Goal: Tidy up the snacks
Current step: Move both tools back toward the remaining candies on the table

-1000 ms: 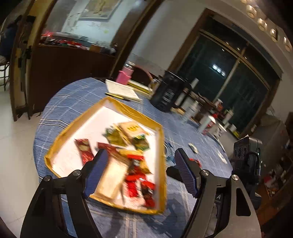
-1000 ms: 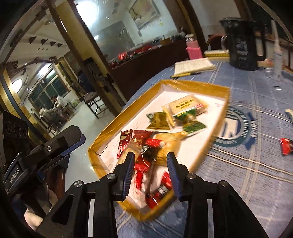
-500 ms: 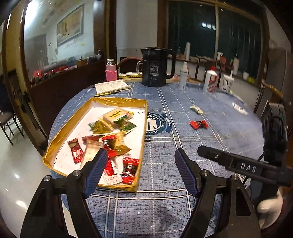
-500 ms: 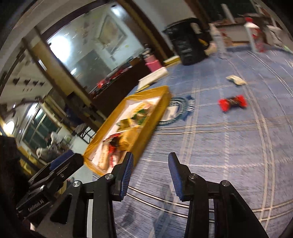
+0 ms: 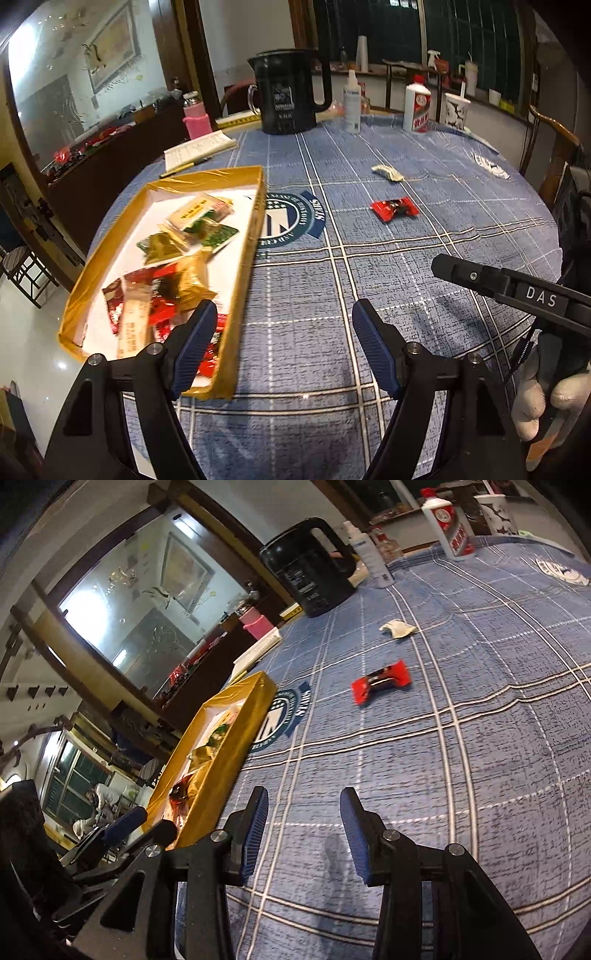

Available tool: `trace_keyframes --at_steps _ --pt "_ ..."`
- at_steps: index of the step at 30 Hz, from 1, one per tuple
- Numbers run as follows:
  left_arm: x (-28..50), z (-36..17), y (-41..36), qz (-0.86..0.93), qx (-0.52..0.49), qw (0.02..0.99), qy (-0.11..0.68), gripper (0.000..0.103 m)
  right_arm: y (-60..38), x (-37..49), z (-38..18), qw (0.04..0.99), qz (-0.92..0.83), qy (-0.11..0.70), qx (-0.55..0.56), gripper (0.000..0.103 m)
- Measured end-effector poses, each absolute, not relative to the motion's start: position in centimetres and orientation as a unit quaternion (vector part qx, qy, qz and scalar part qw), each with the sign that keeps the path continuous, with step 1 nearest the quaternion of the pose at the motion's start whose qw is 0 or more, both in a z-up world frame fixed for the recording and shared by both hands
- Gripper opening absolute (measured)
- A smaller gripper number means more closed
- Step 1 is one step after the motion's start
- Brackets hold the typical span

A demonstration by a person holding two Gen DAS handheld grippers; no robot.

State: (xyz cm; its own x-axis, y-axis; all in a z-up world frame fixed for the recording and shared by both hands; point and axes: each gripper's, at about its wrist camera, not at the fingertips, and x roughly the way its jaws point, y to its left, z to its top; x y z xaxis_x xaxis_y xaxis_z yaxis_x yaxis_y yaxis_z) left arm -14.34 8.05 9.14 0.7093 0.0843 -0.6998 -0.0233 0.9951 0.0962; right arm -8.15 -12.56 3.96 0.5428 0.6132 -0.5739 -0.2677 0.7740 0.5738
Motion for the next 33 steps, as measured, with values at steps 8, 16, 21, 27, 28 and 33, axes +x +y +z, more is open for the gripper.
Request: trace_keyframes --at_steps 8,16,21,27,28,33 --pt "-12.3 7.7 6.7 0.016 0.051 0.913 0.404 0.076 -14.1 -6.8 2.6 0.848 0.247 0.412 0.224 0.044" --pt "-11.2 6.5 5.6 -0.002 0.063 0.902 0.426 0.076 -15.3 -6.0 1.7 0.845 0.234 0.419 0.234 0.045" --pt "-10.9 5.9 5.8 -0.008 0.06 0.899 0.435 0.076 -14.7 -5.8 1.6 0.846 0.234 0.423 0.226 0.045" --pt "-10.6 5.3 6.1 -0.016 0.055 0.895 0.442 0.076 -14.0 -5.7 1.7 0.849 0.234 0.425 0.21 0.045" --pt "-10.5 5.3 6.1 -0.019 0.053 0.895 0.443 0.076 -14.0 -5.6 1.8 0.849 0.235 0.426 0.208 0.045" --pt "-10.4 4.6 6.5 -0.045 0.027 0.892 0.449 0.076 -14.3 -3.9 3.0 0.858 0.222 0.426 0.183 0.05"
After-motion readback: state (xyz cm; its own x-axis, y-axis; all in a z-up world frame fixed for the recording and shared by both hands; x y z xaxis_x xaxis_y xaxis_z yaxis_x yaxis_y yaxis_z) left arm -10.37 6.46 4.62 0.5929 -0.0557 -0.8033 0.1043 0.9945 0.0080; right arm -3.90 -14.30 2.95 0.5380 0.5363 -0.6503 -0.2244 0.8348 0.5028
